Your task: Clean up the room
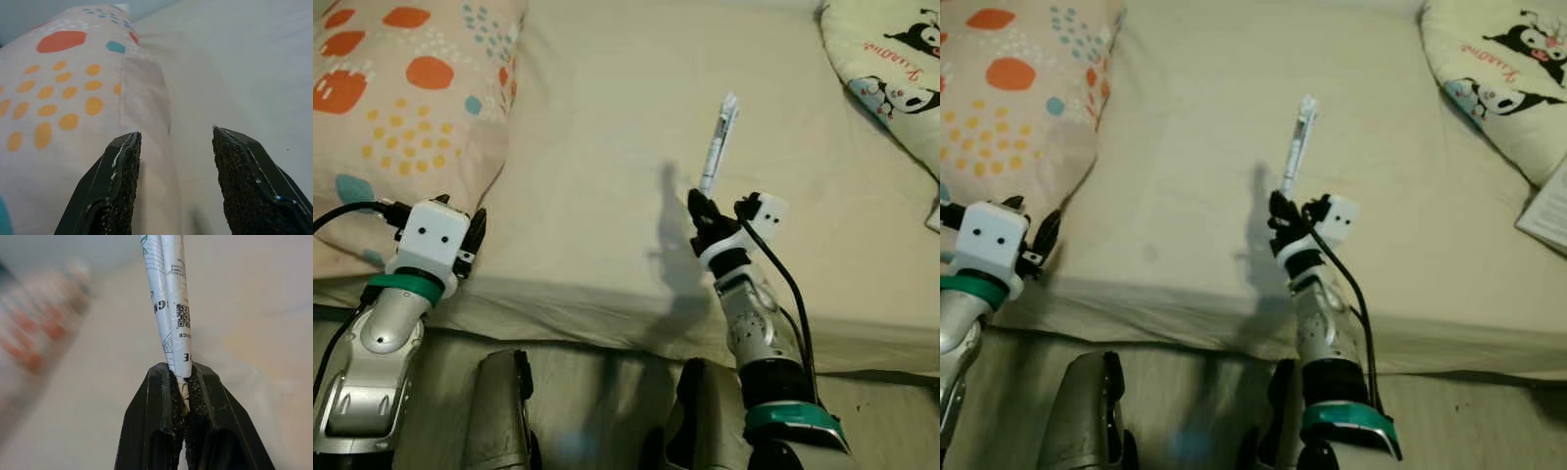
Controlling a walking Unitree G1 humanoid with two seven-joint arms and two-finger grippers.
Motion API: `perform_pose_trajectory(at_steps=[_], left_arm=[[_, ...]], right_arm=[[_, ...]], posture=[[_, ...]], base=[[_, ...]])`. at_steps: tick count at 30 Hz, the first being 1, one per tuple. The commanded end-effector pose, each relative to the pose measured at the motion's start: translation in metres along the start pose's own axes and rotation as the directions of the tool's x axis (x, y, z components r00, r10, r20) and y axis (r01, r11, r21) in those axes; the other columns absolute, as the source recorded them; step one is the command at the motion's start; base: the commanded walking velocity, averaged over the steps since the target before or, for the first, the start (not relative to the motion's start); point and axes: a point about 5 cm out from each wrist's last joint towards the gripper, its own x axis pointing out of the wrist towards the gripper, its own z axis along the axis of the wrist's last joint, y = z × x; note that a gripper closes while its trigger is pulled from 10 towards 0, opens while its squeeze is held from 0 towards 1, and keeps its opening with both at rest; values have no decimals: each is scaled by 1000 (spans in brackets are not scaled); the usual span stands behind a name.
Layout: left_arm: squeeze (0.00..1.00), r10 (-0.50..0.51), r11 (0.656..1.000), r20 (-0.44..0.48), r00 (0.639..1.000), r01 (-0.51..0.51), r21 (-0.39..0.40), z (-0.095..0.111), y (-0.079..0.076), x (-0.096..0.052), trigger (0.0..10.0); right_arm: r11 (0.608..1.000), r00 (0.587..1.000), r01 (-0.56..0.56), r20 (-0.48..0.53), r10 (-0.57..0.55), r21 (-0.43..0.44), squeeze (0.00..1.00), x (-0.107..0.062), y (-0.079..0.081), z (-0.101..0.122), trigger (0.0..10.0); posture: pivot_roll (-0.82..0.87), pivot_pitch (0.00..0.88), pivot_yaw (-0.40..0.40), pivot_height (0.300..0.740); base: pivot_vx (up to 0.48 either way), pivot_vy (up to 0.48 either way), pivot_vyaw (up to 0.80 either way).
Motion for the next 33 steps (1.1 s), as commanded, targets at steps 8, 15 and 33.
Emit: perform_pose_trajectory(at_steps=[8,15,33], left_arm=[[0,-21,1000,-21,1000,21,3,-8,-7,-6,10000],[0,-14,1000,-26,1000,14,2,-9,-7,-10,10000],[0,-10,1000,-41,999,10,2,-12,-9,-17,10000]], right_arm=[[929,951,95,-244,-192,-358,0,-17,-8,-55,0],[889,928,101,-280,-247,-447,0,-7,10,-65,0],[868,949,202,-128,-288,-454,1000,21,19,-33,10000]], posture=[[239,155,-32,495],[262,165,-43,495],[266,205,-43,495]], base=[[0,0,0],[0,0,0],[0,0,0]])
